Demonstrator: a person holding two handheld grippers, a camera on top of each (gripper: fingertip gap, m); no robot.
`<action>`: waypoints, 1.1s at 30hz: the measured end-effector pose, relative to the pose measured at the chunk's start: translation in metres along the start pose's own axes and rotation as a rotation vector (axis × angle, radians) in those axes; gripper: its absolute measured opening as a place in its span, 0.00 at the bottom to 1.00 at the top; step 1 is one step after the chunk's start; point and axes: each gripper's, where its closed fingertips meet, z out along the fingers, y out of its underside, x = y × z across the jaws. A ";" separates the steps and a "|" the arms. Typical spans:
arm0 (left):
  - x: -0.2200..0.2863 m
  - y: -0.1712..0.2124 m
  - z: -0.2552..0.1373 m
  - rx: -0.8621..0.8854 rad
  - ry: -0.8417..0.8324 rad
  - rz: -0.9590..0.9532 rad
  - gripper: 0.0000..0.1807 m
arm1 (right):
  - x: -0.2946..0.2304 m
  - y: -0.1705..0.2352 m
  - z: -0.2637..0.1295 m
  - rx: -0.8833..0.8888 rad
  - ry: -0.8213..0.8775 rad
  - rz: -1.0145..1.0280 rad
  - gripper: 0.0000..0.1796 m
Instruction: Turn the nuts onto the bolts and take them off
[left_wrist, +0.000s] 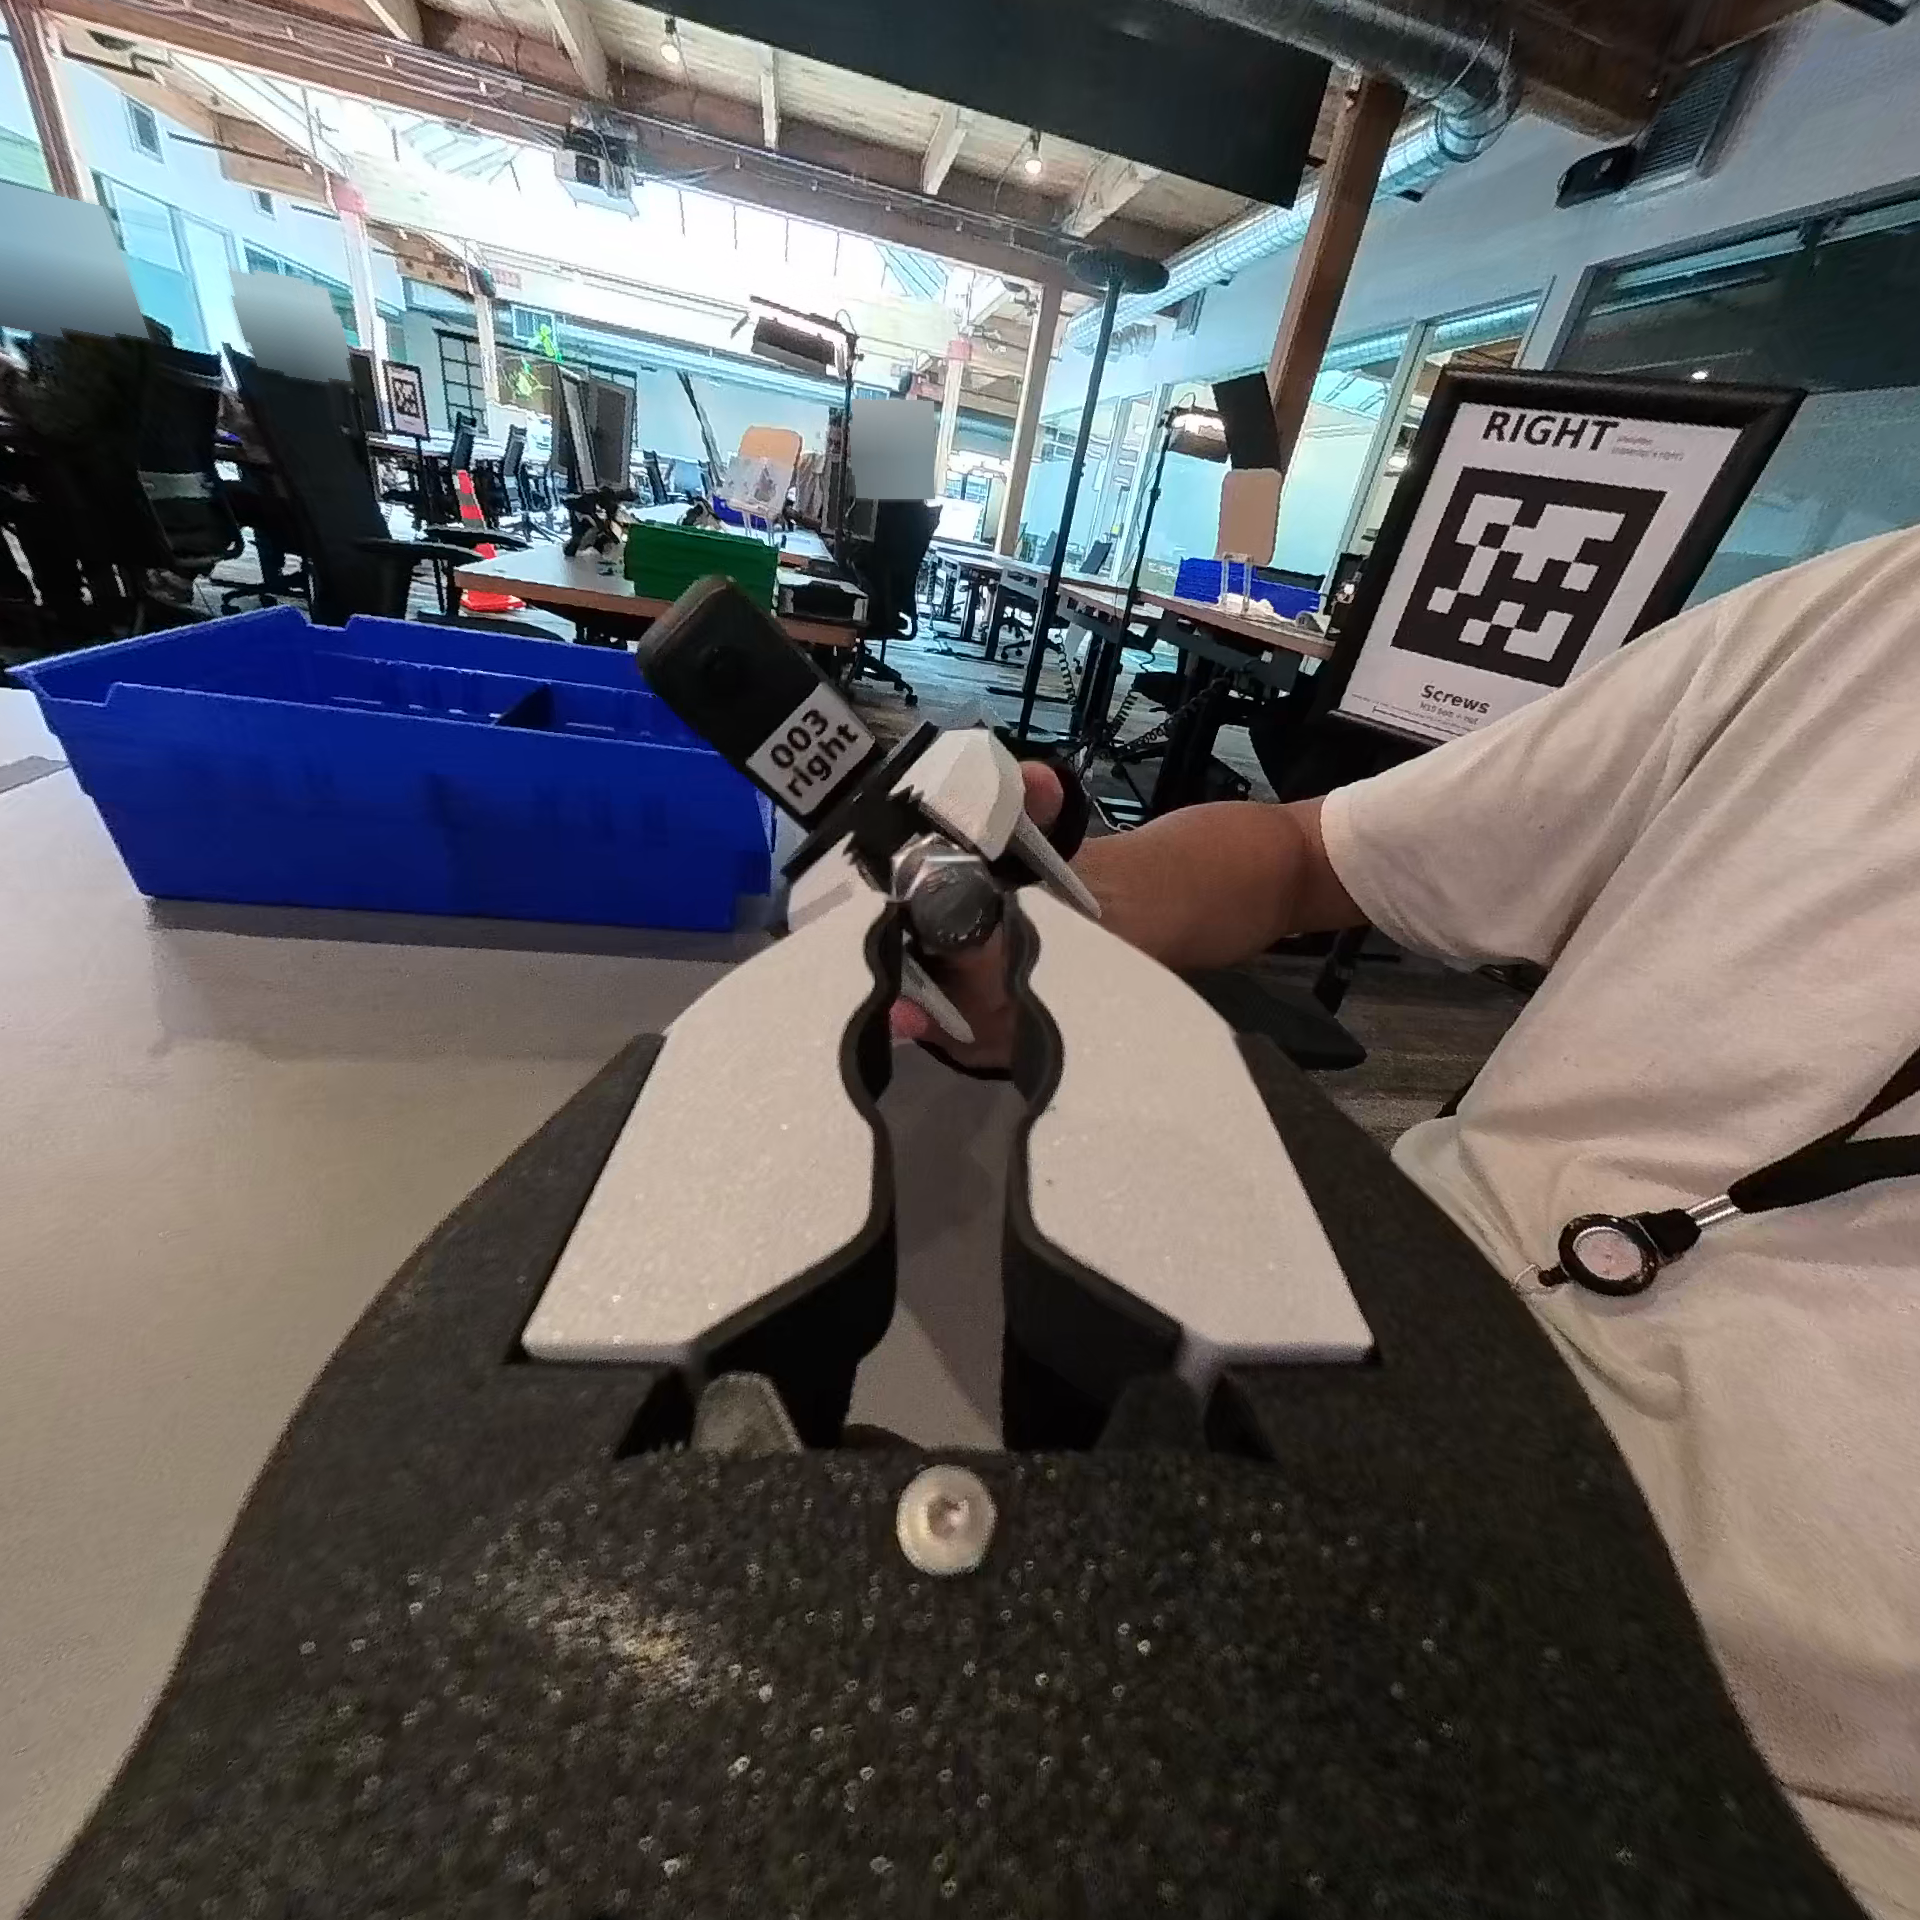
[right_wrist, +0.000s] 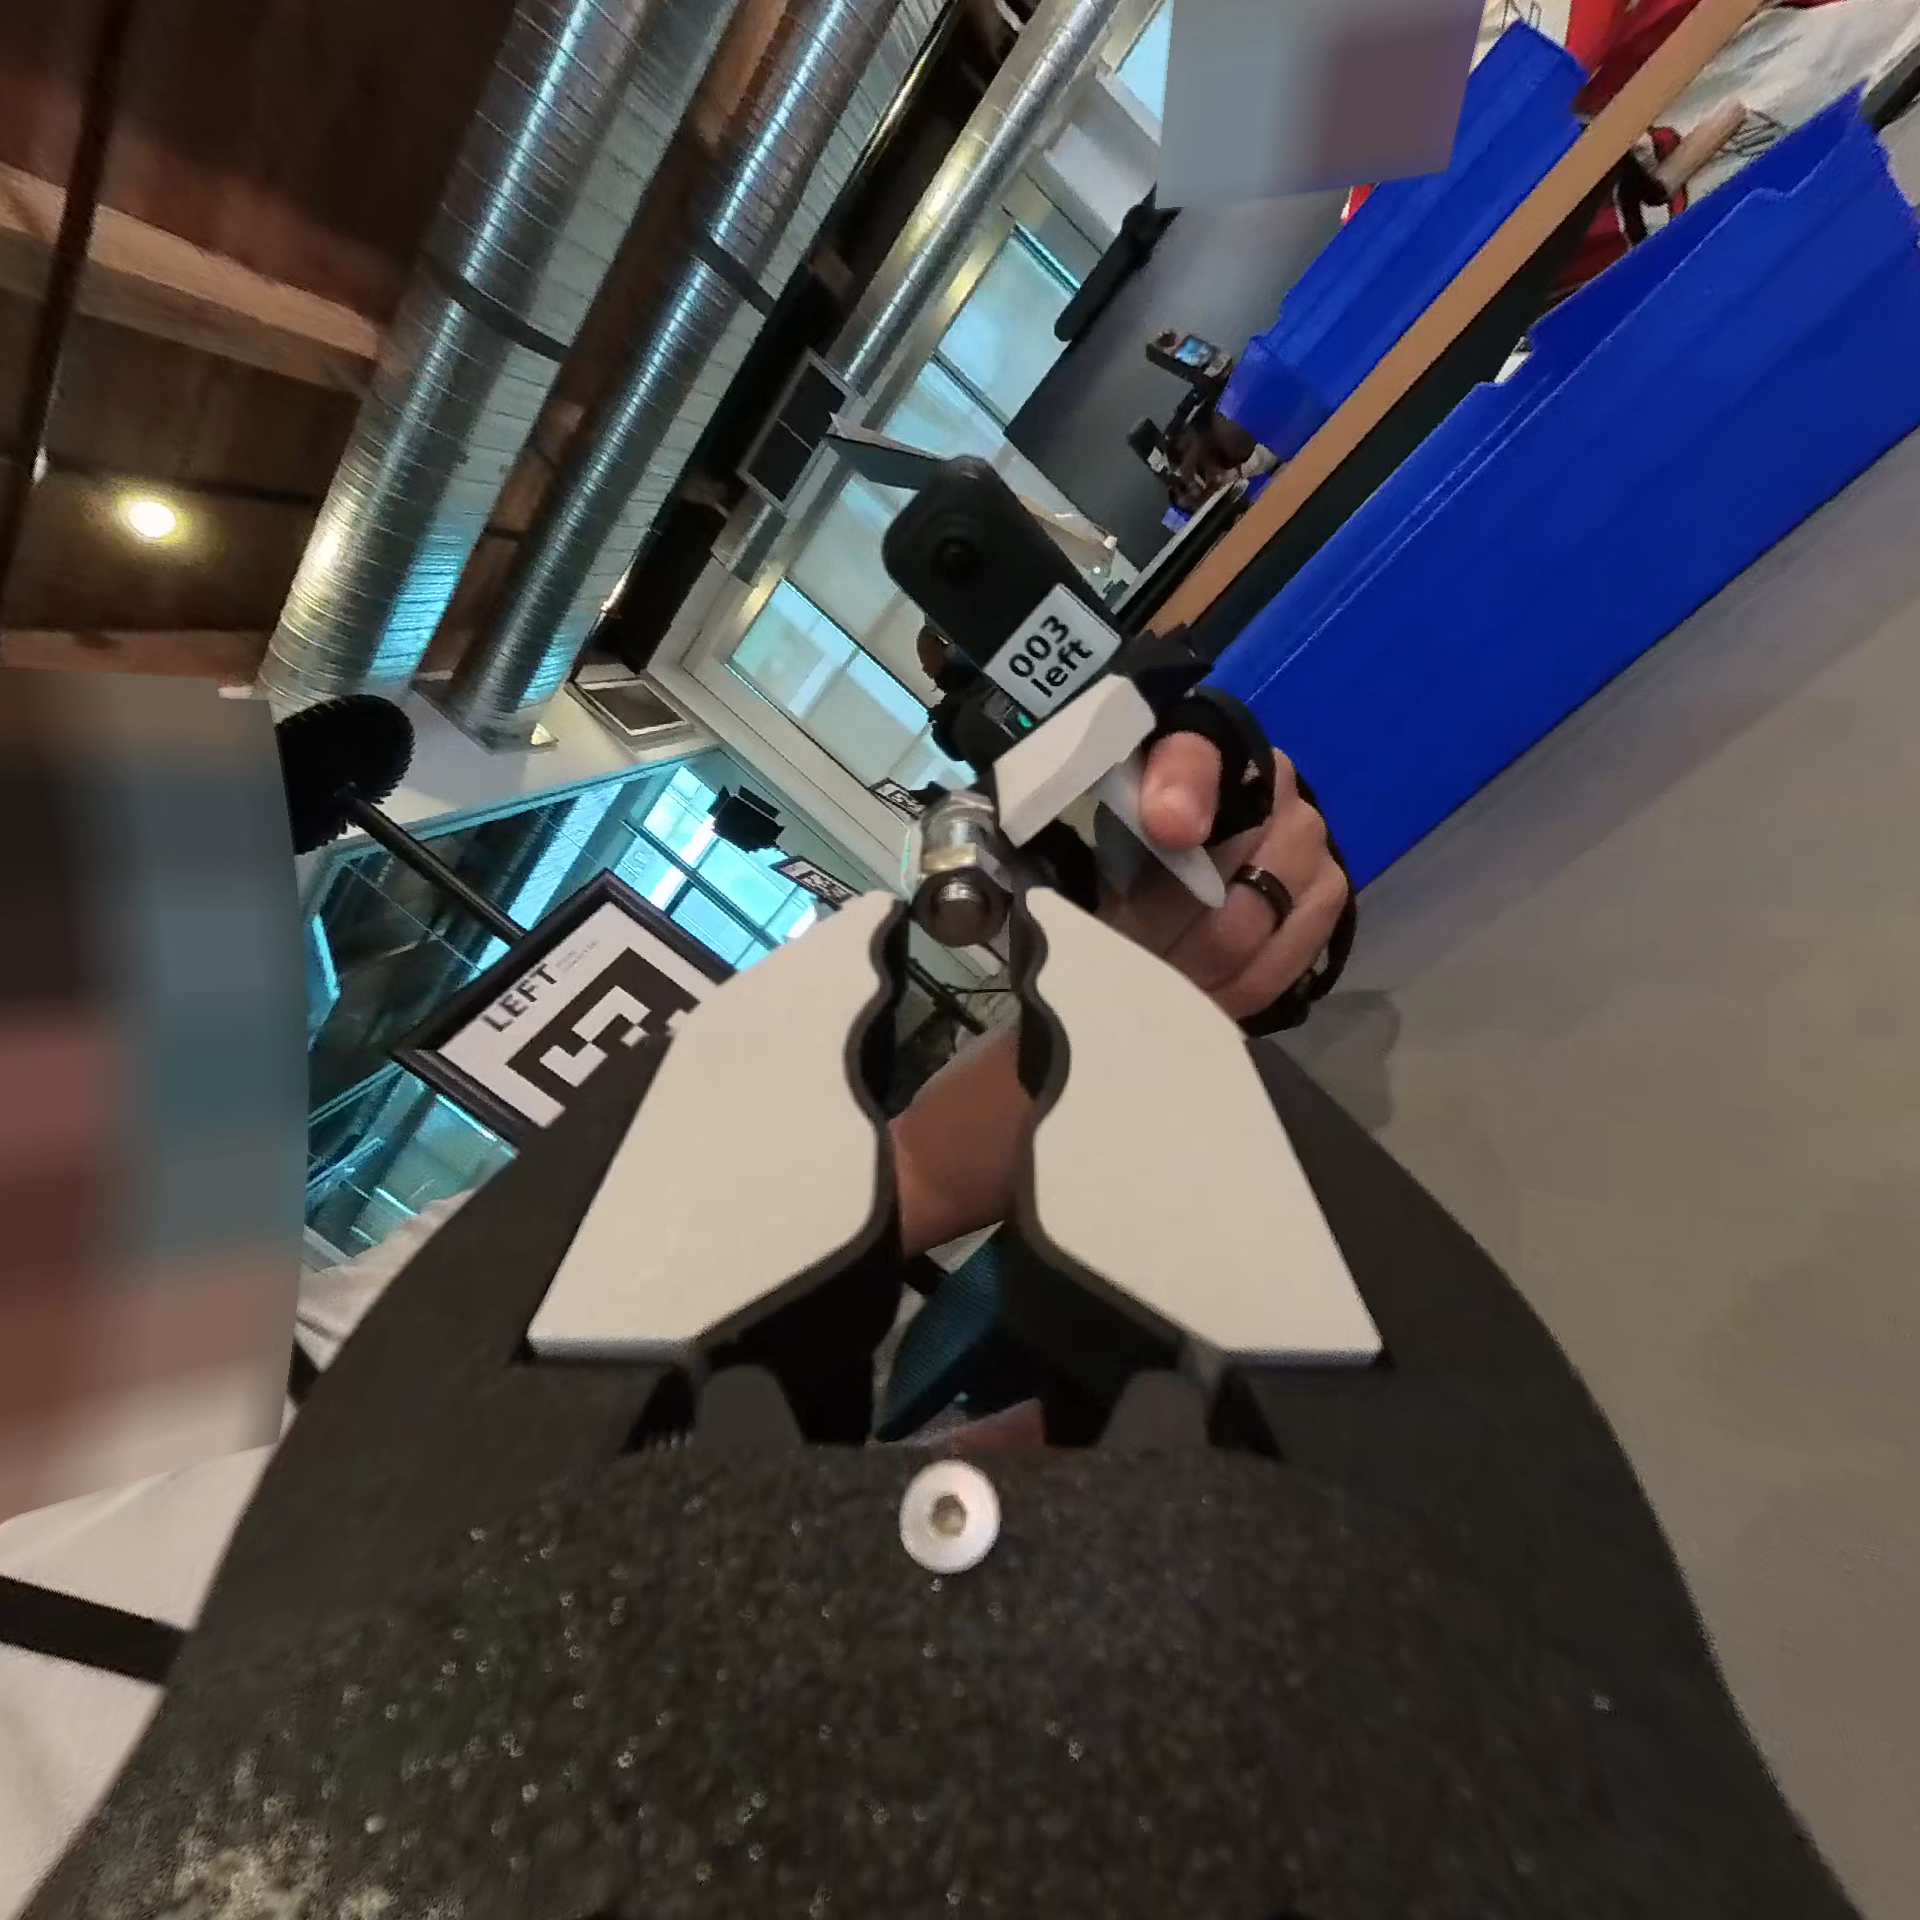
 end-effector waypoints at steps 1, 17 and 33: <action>-0.001 0.001 0.000 -0.003 -0.004 0.000 0.10 | 0.000 -0.001 0.000 -0.002 0.012 -0.031 0.10; 0.008 0.002 0.000 0.005 0.096 -0.094 0.10 | -0.003 -0.002 -0.002 -0.336 0.610 -2.364 0.10; 0.006 0.007 0.003 -0.034 0.056 -0.036 0.10 | 0.001 0.013 0.002 0.027 0.045 -0.172 0.15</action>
